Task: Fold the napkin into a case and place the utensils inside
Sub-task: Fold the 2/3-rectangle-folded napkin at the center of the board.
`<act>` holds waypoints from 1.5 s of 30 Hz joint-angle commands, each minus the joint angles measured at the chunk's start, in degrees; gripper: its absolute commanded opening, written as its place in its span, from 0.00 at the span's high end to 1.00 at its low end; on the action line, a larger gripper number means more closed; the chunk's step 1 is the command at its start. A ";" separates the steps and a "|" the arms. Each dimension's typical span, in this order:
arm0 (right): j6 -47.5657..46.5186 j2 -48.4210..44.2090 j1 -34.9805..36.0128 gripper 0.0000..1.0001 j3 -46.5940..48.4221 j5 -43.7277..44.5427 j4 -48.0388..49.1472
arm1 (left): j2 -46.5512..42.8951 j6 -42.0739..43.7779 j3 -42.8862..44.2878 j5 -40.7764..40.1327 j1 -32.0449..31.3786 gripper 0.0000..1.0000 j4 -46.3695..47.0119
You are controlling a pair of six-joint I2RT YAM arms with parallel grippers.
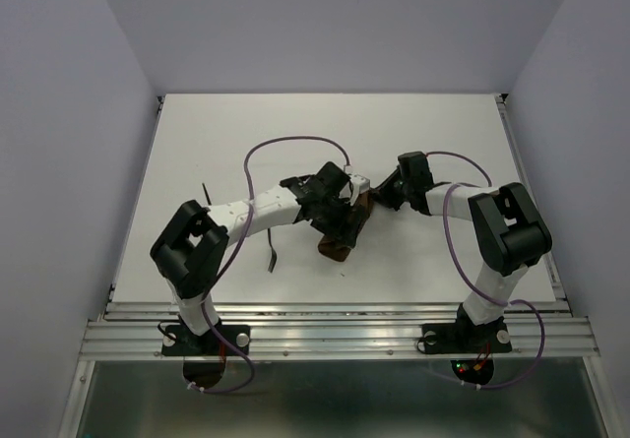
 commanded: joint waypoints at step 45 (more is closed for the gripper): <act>-3.14 1.87 -0.35 0.99 1.09 2.60 -8.42 | 1.49 -11.60 -0.99 7.84 6.26 1.00 6.80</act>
